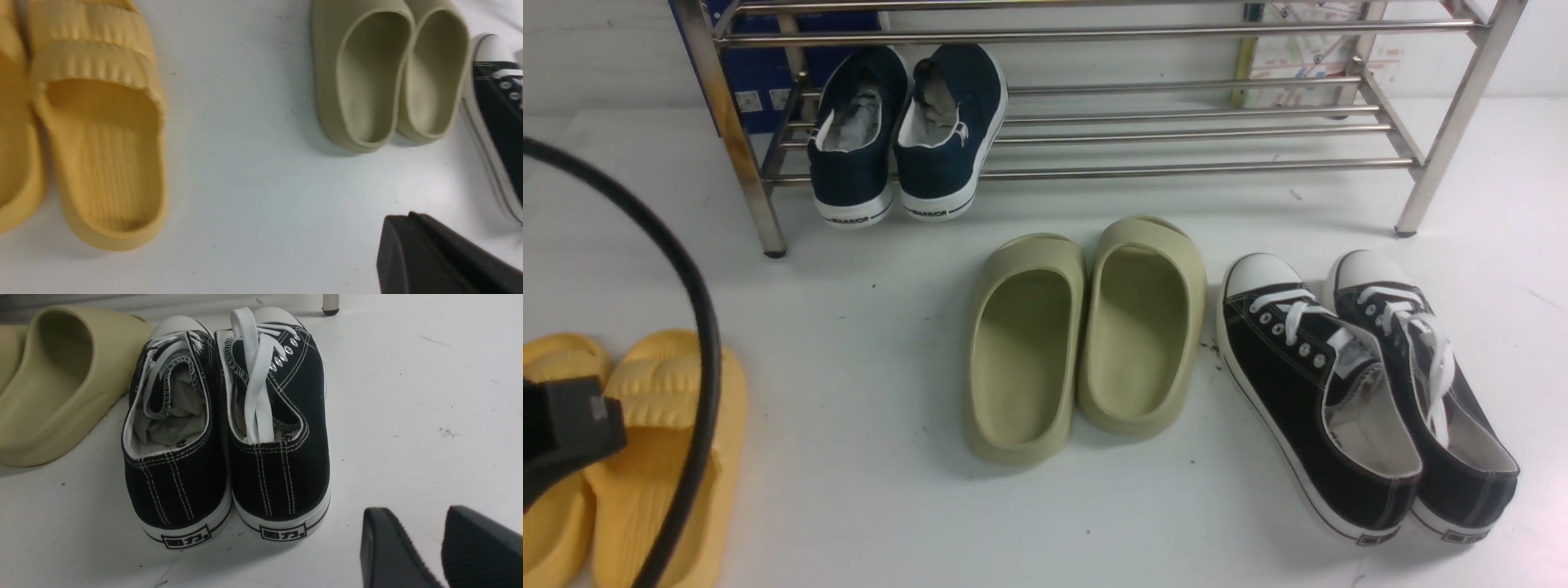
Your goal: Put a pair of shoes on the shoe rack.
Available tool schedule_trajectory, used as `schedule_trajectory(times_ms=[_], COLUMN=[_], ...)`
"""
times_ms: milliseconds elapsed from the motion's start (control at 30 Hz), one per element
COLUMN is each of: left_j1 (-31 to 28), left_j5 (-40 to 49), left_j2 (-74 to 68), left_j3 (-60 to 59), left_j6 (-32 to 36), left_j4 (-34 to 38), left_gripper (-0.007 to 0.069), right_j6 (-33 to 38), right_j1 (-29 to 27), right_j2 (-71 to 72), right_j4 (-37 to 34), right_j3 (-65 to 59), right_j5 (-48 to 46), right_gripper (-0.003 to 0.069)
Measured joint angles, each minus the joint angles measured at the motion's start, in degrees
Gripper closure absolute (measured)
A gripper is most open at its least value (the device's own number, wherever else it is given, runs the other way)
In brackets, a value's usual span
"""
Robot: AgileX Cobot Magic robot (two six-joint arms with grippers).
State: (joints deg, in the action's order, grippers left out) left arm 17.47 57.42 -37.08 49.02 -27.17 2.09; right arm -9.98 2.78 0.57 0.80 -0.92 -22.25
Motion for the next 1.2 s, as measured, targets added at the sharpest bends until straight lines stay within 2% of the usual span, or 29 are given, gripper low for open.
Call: schedule_trajectory(times_ms=[200,333,467,567,800,1200], left_j1=[0.00,-0.14,-3.96,-7.47,-13.03,-13.62], left_j5=[-4.73,-20.40,-30.60,-34.63,-35.17,-34.02], left_j2=[8.66,17.57,25.01,30.56,37.67,37.67], left_j3=[-6.67,-17.93,-29.70,-36.70,-50.16,-50.71], left_j6=[-0.92,-1.33,-1.33,-1.33,-1.35,-1.30], left_j4=[-5.32,-6.96,-6.71,-5.75,-3.63,-3.42], left_gripper=[0.0638,0.0638,0.0637,0.0637,0.0630,0.0627], right_j6=[0.00,0.00,0.00,0.00,0.00,0.00], right_j1=[0.00,0.00,0.00,0.00,0.00,0.00], right_j2=[0.00,0.00,0.00,0.00,0.00,0.00], right_j4=[0.00,0.00,0.00,0.00,0.00,0.00], right_j3=[0.00,0.00,0.00,0.00,0.00,0.00], right_j5=[0.00,0.00,0.00,0.00,0.00,0.00], right_gripper=[0.0412,0.0412,0.0412,0.0412,0.0412,0.0412])
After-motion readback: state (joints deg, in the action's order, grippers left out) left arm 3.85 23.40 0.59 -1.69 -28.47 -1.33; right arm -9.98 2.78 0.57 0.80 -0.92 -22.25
